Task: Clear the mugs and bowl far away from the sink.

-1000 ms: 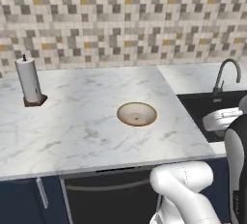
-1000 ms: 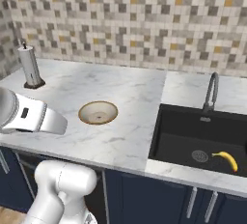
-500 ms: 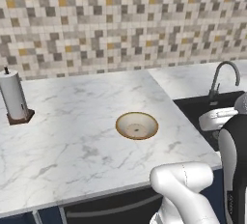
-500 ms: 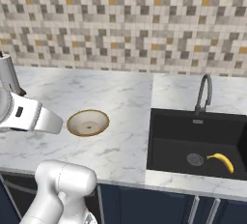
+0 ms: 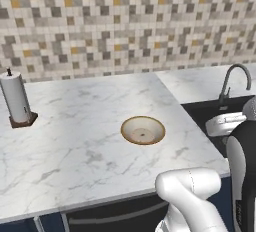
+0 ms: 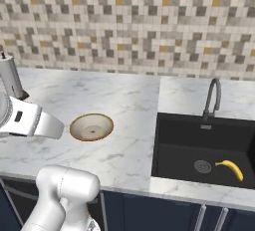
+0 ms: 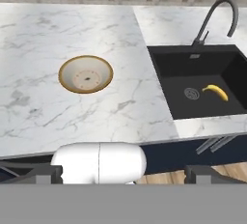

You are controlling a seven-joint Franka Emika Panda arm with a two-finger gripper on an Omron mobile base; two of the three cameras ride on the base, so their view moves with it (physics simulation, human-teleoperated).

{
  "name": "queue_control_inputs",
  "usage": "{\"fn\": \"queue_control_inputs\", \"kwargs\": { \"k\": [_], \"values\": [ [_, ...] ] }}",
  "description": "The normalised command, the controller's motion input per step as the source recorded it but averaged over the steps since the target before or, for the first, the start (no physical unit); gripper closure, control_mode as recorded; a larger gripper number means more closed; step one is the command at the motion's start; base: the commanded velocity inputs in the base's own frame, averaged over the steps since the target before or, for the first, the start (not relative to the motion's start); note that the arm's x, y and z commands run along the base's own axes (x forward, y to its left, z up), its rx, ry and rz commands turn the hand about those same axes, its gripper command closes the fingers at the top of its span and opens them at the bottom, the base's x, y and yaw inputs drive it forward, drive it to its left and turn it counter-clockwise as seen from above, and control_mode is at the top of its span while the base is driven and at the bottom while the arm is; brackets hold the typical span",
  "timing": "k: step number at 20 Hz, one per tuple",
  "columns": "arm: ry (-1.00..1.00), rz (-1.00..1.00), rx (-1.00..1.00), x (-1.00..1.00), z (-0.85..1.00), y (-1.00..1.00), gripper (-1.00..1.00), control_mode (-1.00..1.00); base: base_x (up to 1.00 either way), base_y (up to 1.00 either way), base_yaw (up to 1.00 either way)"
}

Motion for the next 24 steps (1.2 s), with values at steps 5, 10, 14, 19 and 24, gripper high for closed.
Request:
{"fn": "queue_control_inputs", "kwargs": {
  "k": [5, 10, 14, 19, 24],
  "values": [
    [0.0, 0.0, 0.0, 0.0, 0.0, 0.0, -1.0, 1.0, 0.97, 0.0, 0.33],
    [0.0, 0.0, 0.0, 0.0, 0.0, 0.0, -1.0, 1.0, 0.95, 0.0, 0.39],
    [0.0, 0.0, 0.0, 0.0, 0.0, 0.0, -1.0, 1.0, 0.91, 0.0, 0.37],
    [0.04, 0.19, 0.12, 0.59, -0.05, -0.01, -1.0, -1.0, 0.0, 0.0, 0.0],
    [0.03, 0.05, 0.08, 0.44, -0.05, 0.0, -1.0, -1.0, 0.0, 0.0, 0.0]
  ]
}}
